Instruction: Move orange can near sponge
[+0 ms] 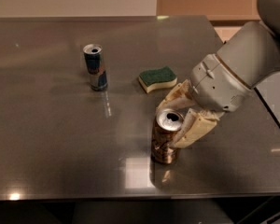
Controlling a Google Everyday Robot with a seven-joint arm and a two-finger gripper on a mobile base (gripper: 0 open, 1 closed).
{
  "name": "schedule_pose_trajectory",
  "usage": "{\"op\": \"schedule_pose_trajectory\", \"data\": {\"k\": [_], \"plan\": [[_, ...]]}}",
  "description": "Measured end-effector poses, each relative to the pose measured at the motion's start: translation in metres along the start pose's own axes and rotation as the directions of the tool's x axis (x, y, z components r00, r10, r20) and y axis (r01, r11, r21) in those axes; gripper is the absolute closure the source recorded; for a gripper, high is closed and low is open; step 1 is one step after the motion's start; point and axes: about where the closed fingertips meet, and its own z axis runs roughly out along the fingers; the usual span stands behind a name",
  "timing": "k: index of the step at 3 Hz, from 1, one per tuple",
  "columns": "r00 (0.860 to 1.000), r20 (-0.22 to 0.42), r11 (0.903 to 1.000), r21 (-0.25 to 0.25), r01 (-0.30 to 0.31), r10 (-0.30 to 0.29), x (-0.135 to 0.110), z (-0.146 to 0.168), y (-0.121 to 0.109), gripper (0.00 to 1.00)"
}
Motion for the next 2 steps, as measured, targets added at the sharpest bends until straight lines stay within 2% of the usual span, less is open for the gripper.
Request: {"op": "schedule_pose_trajectory", "data": {"k": [1, 2], "plan": [[0.997, -0.027, 0.996, 0.05, -0.074, 0.076, 0.013, -0.01, -0.033, 1.0], [0.983, -0.059, 0.9797, 0.107, -0.17, 0.177, 0.035, -0.022, -0.073, 1.0]]}}
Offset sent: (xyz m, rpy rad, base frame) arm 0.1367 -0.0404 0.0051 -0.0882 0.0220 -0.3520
